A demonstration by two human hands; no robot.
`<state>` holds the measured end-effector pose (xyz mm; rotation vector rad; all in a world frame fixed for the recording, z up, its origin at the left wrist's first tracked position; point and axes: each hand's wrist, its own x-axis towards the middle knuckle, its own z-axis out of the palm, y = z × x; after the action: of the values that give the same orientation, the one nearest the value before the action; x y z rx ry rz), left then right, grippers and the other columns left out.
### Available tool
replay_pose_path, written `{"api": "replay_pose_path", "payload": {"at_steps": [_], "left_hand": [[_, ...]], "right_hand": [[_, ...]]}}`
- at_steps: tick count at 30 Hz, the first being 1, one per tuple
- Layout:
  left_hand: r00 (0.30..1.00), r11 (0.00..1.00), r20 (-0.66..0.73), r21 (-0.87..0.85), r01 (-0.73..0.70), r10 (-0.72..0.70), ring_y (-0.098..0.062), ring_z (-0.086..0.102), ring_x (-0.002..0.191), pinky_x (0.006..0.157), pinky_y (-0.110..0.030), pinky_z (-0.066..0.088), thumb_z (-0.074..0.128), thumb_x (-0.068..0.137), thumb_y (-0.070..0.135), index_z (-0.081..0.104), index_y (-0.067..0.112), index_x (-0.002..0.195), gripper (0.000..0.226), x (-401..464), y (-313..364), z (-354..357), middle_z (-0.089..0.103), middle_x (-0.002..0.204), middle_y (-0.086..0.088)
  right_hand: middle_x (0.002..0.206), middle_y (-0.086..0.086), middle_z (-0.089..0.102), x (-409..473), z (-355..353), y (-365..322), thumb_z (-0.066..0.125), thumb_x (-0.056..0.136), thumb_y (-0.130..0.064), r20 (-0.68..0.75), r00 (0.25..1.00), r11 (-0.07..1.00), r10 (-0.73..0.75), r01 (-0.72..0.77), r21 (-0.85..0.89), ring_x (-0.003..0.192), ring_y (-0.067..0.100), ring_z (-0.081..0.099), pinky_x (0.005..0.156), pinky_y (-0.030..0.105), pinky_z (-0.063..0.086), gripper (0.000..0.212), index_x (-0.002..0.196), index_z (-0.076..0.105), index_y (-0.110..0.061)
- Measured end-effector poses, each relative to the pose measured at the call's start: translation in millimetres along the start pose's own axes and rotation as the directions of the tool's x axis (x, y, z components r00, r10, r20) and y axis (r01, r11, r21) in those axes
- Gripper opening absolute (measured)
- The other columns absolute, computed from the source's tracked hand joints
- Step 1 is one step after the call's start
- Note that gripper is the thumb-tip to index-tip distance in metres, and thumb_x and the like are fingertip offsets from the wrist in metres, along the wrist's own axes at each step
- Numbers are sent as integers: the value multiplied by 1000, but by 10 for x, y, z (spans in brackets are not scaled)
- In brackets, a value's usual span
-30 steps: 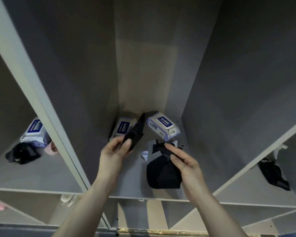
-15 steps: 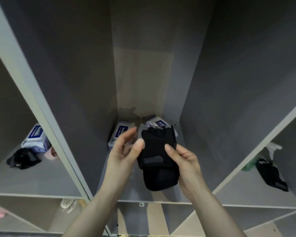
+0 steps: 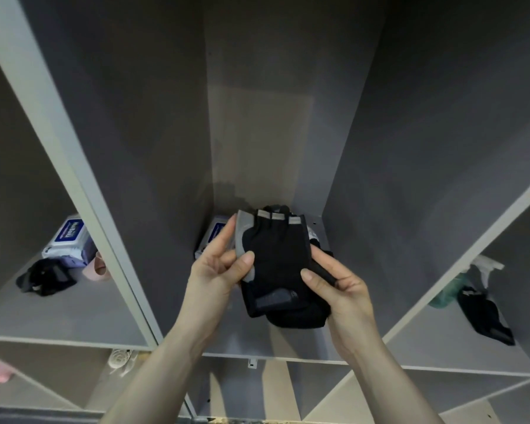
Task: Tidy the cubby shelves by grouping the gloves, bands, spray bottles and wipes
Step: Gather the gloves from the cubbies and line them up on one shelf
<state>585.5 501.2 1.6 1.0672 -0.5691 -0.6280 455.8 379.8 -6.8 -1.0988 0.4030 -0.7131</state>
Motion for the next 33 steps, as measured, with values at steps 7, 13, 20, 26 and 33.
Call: {"api": "replay_pose_path", "payload": {"at_steps": [7, 13, 20, 26, 33], "left_hand": [[993, 999, -113, 39, 22, -18, -20, 69, 102, 90, -32, 55, 56, 90, -1, 50, 17, 135, 49, -13, -14, 41, 73, 107, -9], [993, 861, -105, 497, 102, -57, -7, 57, 118, 96, -24, 49, 64, 80, 52, 50, 40, 135, 58, -128, 62, 283, 57, 131, 10], [925, 926, -35, -22, 377, -378, -19, 72, 94, 72, -25, 55, 68, 79, 32, 67, 11, 113, 41, -58, 49, 321, 75, 101, -8], [867, 856, -160, -321, 406, -471, -17, 73, 73, 69, -32, 50, 55, 90, 26, 71, 8, 98, 25, 8, 59, 147, 76, 90, -7], [904, 917, -152, -82, 390, -399, -12, 72, 82, 62, -23, 54, 55, 93, 23, 65, 16, 112, 24, -7, 59, 204, 76, 97, -1]], "right_hand": [[108, 8, 74, -34, 100, 5, 70, 74, -9, -63, 998, 999, -30, 32, 30, 100, 22, 71, 74, 23, 57, 37, 108, 74, -22], [105, 1, 75, -69, 169, 10, 63, 86, 0, -102, 986, 989, -131, 123, -87, 99, 17, 71, 74, 19, 56, 36, 106, 75, -28], [119, -4, 70, -108, 170, 5, 55, 92, -2, 182, 982, 975, -53, 90, -204, 115, 10, 63, 87, 13, 49, 42, 117, 69, -33], [121, -2, 69, 16, -87, -118, 48, 92, 7, -9, 993, 984, -120, 118, -137, 114, 16, 64, 92, 26, 53, 52, 120, 67, -33], [133, -9, 61, 9, -100, -51, 35, 87, 24, 121, 993, 937, 16, 28, -348, 120, 8, 59, 97, 22, 49, 87, 137, 44, -47]]}}
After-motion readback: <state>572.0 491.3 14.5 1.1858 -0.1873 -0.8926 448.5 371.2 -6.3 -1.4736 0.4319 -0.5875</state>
